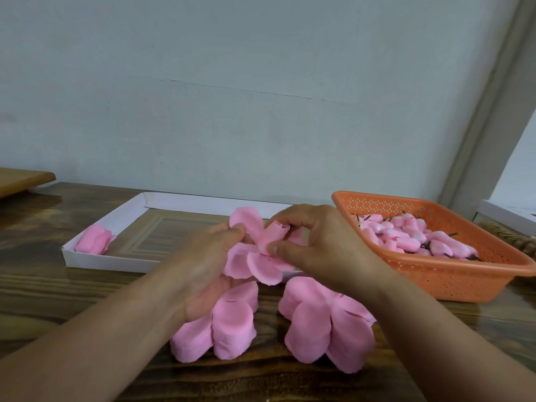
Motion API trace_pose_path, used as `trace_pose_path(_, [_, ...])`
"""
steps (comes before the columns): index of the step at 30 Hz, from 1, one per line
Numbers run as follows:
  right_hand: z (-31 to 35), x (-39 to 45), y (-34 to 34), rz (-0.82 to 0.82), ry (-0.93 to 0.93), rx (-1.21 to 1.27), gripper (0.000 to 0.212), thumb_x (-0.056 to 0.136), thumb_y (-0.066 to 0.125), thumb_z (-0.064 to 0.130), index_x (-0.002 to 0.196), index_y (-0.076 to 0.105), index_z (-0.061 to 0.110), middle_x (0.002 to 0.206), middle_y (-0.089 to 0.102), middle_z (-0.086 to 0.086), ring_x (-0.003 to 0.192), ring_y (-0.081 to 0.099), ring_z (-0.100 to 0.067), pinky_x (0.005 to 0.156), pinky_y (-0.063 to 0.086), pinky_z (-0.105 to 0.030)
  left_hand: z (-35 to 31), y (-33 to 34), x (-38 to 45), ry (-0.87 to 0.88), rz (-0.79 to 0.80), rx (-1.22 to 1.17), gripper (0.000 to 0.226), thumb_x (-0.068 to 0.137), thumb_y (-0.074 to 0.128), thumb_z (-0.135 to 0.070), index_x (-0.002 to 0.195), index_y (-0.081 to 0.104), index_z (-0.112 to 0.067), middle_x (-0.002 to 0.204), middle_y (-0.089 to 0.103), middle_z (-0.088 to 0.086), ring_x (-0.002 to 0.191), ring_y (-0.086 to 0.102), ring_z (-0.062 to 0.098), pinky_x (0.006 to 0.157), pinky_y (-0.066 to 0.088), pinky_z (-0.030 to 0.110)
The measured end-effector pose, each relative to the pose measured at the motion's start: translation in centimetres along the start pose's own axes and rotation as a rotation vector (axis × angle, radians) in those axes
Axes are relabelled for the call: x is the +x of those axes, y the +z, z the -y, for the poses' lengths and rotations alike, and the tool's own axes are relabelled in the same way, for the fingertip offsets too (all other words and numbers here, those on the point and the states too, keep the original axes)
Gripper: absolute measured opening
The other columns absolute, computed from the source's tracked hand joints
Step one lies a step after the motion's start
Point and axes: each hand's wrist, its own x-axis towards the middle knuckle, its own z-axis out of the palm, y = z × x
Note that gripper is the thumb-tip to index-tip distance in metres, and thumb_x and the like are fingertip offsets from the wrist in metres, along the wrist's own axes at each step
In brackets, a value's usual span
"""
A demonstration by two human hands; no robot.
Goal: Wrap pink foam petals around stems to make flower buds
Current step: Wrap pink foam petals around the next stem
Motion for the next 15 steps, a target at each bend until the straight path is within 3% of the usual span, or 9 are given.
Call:
trace_pose_path(3, [0.08, 0.08, 0.1, 0.051, -0.051, -0.176, 0.019, 0.08, 0.07, 0.017, 0.098, 0.072, 0.016, 0.117, 0.057, 0.006, 0.101, 0.052, -0.007, 0.087, 0.04, -0.022, 0.38, -0.12, 0.32, 0.011, -0.03, 0.03, 0.023, 0.1, 0.043, -0.016, 0.098, 0.064, -0.006, 0.084, 0.072, 0.012, 0.072, 0.066, 0.022, 0.079, 0.052, 0.041])
trace_pose_path(7, [0.35, 0.13, -0.19, 0.137, -0.085, -0.266, 0.023, 0.084, 0.066, 0.021, 0.107, 0.07, 0.02, 0.143, 0.037, 0.012, 0.126, 0.036, -0.006, 0.104, 0.032, -0.03, 0.59, -0.09, 0.29, 0.014, -0.002, 0.063, 0.016, 0.094, 0.053, -0.014, 0.094, 0.068, -0.008, 0.084, 0.073, 0.013, 0.069, 0.067, 0.022, 0.068, 0.052, 0.036])
trace_pose_path(9, [0.33, 0.1, -0.16, 0.13, -0.113, -0.28, 0.023, 0.083, 0.066, 0.02, 0.105, 0.071, 0.02, 0.143, 0.039, 0.011, 0.126, 0.037, -0.007, 0.104, 0.03, -0.028, 0.51, -0.2, 0.18, 0.013, 0.038, 0.044, 0.01, 0.083, 0.062, -0.011, 0.084, 0.072, -0.01, 0.081, 0.071, 0.012, 0.065, 0.065, 0.021, 0.061, 0.05, 0.033])
trace_pose_path(12, [0.33, 0.13, 0.01, 0.056, -0.107, -0.257, 0.02, 0.078, 0.071, 0.02, 0.098, 0.072, 0.016, 0.131, 0.05, 0.008, 0.115, 0.045, -0.008, 0.097, 0.035, -0.027, 0.34, -0.08, 0.18, 0.014, 0.08, 0.032, 0.022, 0.086, 0.055, -0.016, 0.077, 0.075, -0.012, 0.075, 0.071, 0.008, 0.063, 0.066, 0.017, 0.061, 0.048, 0.032])
trace_pose_path(15, [0.21, 0.16, -0.05, 0.039, -0.076, -0.222, 0.017, 0.075, 0.075, 0.019, 0.09, 0.069, 0.015, 0.121, 0.054, 0.008, 0.105, 0.047, -0.005, 0.089, 0.034, -0.013, 0.45, 0.24, 0.23, 0.045, -0.045, 0.085, 0.02, 0.093, 0.053, -0.023, 0.079, 0.065, -0.015, 0.059, 0.07, -0.004, 0.054, 0.067, 0.009, 0.054, 0.056, 0.027])
